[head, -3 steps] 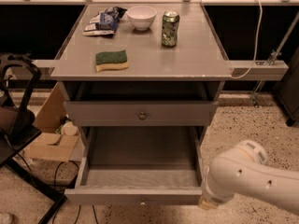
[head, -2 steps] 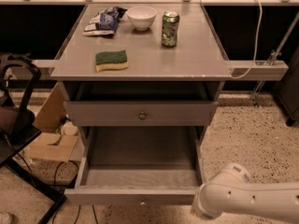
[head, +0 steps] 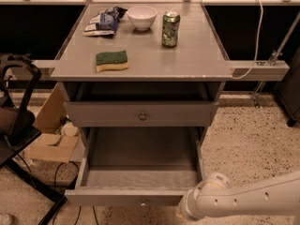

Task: Close middle drawer

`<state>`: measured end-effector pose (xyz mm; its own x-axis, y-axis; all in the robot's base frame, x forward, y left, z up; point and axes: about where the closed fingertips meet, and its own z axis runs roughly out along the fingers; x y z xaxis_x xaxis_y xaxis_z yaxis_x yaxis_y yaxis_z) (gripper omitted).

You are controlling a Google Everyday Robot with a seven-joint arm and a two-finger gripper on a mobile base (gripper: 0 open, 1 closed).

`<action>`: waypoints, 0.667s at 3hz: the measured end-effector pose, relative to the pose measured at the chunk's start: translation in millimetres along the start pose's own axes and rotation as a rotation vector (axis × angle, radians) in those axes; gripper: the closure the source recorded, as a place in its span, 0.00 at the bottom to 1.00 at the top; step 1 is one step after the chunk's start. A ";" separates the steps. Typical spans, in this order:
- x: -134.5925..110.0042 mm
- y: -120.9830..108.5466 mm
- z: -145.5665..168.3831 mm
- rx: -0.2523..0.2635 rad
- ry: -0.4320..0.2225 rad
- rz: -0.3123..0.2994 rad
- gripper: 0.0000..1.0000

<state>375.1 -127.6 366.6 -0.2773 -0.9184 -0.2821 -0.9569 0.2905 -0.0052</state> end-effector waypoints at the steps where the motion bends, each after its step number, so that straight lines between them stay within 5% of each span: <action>1: -8.1 -7.6 19.9 0.006 -0.035 0.002 1.00; 2: -16.3 -17.2 20.4 0.026 -0.062 0.019 1.00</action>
Offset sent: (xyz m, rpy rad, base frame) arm 0.0587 0.0360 -0.0392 0.0872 -0.1407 -0.0307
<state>397.9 -112.1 351.8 -0.2884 -0.8945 -0.3415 -0.9488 0.3150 -0.0237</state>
